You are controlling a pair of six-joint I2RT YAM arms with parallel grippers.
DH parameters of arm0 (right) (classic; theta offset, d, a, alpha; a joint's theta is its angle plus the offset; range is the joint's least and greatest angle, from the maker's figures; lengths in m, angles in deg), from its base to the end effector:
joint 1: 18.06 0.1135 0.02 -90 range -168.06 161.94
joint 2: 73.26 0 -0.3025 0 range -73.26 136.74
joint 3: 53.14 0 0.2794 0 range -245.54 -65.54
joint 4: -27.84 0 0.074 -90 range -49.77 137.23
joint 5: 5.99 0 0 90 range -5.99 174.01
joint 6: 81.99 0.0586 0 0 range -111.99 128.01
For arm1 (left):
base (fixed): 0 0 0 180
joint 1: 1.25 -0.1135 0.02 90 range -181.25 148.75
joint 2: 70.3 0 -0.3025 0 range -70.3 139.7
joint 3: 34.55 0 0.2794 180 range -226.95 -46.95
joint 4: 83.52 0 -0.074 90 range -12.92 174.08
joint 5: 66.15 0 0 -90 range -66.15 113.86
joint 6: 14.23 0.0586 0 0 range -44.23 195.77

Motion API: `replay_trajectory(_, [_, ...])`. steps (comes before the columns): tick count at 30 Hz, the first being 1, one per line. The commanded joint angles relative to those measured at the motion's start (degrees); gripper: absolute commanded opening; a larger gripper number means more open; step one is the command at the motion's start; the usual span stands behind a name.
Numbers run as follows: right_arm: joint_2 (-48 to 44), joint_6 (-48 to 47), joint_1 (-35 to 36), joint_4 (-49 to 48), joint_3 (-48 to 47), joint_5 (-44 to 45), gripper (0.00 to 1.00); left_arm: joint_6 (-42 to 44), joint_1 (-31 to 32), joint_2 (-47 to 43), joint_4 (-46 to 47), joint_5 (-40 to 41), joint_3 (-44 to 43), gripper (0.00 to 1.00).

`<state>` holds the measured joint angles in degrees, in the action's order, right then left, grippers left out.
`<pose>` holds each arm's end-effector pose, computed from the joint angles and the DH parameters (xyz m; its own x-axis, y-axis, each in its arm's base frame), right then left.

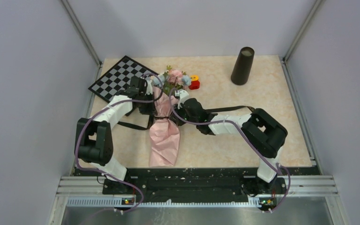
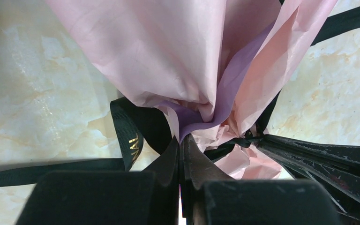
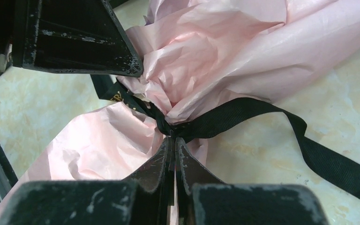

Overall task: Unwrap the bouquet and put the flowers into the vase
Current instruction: Untie the ribbon from the wrapping paper.

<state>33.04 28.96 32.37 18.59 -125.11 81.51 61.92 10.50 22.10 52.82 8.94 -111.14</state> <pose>0.2883 0.3529 0.1901 -0.5365 -0.0885 -0.8392 -0.6462 0.6827 0.3411 0.3571 -0.0897 0.2271 -0.8965 -0.0498 -0.4402 0.1134 0.9347 -0.3368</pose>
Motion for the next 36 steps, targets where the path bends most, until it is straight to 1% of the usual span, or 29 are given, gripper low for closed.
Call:
replay_trajectory(1, [-4.17, 0.96, -1.68, 0.93, 2.06, 1.43, 0.0, 0.93, -0.85, -2.56, 0.94, 2.99, -1.51, 0.0])
replay_trajectory(6, [-5.75, 1.05, -3.03, 1.79, 3.5, 2.24, 0.0, 1.01, -0.85, -2.9, 0.94, 2.79, -1.4, 0.0])
replay_trajectory(13, [-8.08, 0.44, -4.54, 3.16, 4.88, 2.24, 0.05, 0.86, -0.89, -3.02, 1.11, 1.37, -1.31, 0.0])
replay_trajectory(16, [-8.93, -0.05, -4.73, 3.98, 5.25, 4.27, 0.07, 0.84, -0.85, -3.1, 1.28, 0.84, -1.22, 0.0])
replay_trajectory(19, [-9.91, -0.5, -4.9, 4.05, 5.66, 4.09, 0.08, 0.81, -0.85, -3.2, 1.42, -0.06, -1.2, 0.0])
replay_trajectory(21, [-10.48, -1.42, -4.86, 3.42, 5.82, 2.74, 0.14, 0.75, -0.85, -3.35, 1.55, -0.56, -1.1, 0.0])
replay_trajectory(23, [-10.81, -2.39, -4.84, 2.74, 5.47, -0.53, 0.21, 0.75, -0.85, -3.45, 1.62, -0.89, -1.08, 0.0])
replay_trajectory(25, [-10.54, -3.14, -4.85, 2.98, 4.31, -3.13, 0.28, 0.71, -0.85, -3.61, 1.71, -1.26, -1.07, 0.0])
replay_trajectory(27, [-9.87, -3.65, -4.36, 3.5, 2.76, -4.14, 0.3, 0.59, -0.85, -3.76, 1.73, -1.77, -1.12, 0.0])
replay_trajectory(36, [-3.2, -7.21, -0.34, 6.29, -7.04, -2.95, 0.31, 0.25, -0.85, -4.16, 1.99, -3.57, -1.1, 0.0])
